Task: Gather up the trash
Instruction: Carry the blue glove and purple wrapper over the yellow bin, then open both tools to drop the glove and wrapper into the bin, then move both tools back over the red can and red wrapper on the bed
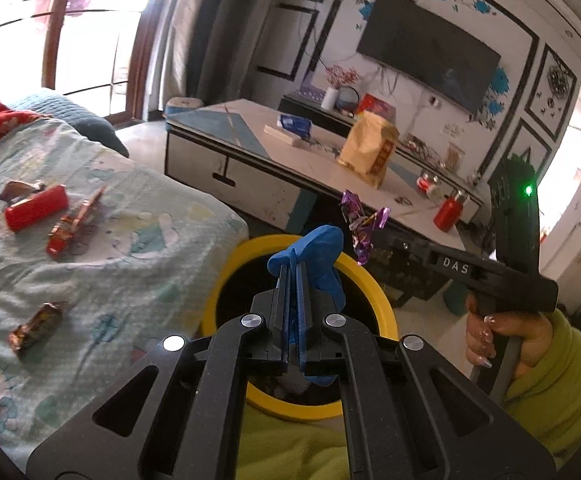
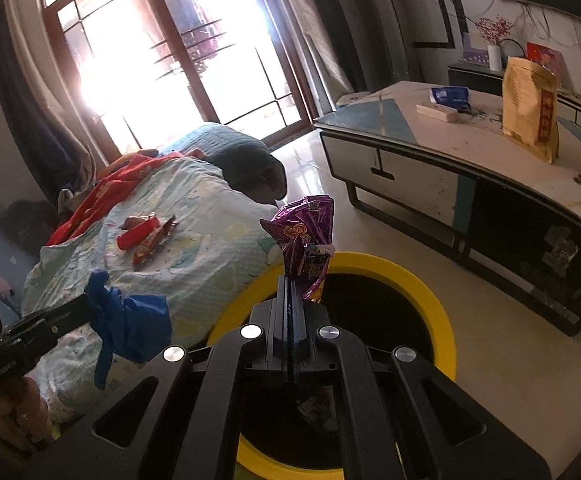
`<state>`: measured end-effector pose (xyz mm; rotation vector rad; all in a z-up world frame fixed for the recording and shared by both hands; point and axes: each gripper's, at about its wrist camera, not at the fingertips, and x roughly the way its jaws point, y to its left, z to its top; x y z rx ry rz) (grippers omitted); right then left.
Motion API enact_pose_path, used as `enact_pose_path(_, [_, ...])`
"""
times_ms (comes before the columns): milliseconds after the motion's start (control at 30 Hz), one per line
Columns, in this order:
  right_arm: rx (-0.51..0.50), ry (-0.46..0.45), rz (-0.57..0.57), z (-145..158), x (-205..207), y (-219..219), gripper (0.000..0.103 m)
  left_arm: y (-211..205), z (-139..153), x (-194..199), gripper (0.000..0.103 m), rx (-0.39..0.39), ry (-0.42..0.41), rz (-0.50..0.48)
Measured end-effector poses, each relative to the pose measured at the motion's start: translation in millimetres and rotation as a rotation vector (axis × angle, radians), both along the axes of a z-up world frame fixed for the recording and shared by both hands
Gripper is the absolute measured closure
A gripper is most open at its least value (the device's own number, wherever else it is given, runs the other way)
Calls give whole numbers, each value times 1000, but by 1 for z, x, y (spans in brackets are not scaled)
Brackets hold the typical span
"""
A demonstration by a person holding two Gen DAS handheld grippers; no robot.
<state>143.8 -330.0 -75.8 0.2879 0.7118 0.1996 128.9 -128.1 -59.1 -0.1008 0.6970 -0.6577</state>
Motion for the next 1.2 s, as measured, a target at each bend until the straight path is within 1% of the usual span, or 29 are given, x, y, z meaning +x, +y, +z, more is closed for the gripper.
enact_pose_path(200, [16, 49, -10, -15, 0, -11, 101, -25, -17, 4, 103, 44, 28, -55])
enact_pose_path(400, [48, 95, -13, -30, 3, -18, 101, -38, -36, 14, 103, 78, 68, -70])
enact_pose_path(633, [97, 146, -9, -45, 7, -22, 101, -46, -48, 22, 102, 90, 93, -87])
enact_pose_path(667, [106, 152, -9, -47, 7, -23, 101, -47, -48, 23, 101, 87, 92, -90])
enact_pose_path(700, [110, 156, -9, -48, 8, -24, 101, -48, -48, 23, 91, 86, 86, -88])
enact_pose_path(733, [113, 162, -9, -49, 8, -24, 101, -48, -47, 23, 75, 88, 76, -83])
enact_pose_path(767, [107, 166, -13, -49, 8, -24, 100, -48, -47, 23, 69, 90, 70, -80])
enact_pose_path(800, [95, 168, -17, -49, 8, -23, 93, -47, -47, 24, 65, 89, 66, -75])
enact_pose_path(833, [82, 166, -22, -48, 8, -23, 75, -45, -45, 24, 63, 80, 63, -71])
enact_pose_path(867, [84, 158, -31, -48, 7, -23, 65, -43, -44, 23, 60, 75, 60, -68])
enact_pose_path(900, [86, 154, -39, -47, 6, -24, 60, -41, -42, 23, 51, 69, 54, -62])
enact_pose_path(933, [81, 153, -41, -47, 6, -23, 60, -38, -39, 22, 43, 59, 46, -58])
enact_pose_path(967, [75, 152, -38, -46, 6, -22, 60, -36, -38, 22, 40, 53, 41, -54])
enact_pose_path(1033, [67, 147, -37, -45, 6, -19, 57, -32, -35, 20, 23, 40, 32, -36])
enact_pose_path(1067, [62, 143, -34, -44, 5, -17, 57, -30, -33, 19, 19, 34, 26, -30])
enact_pose_path(1100, [56, 135, -30, -43, 4, -15, 56, -27, -31, 19, 13, 31, 19, -23])
enact_pose_path(1200, [31, 113, -29, -38, 3, -10, 53, -25, -28, 16, 11, 37, -4, -9])
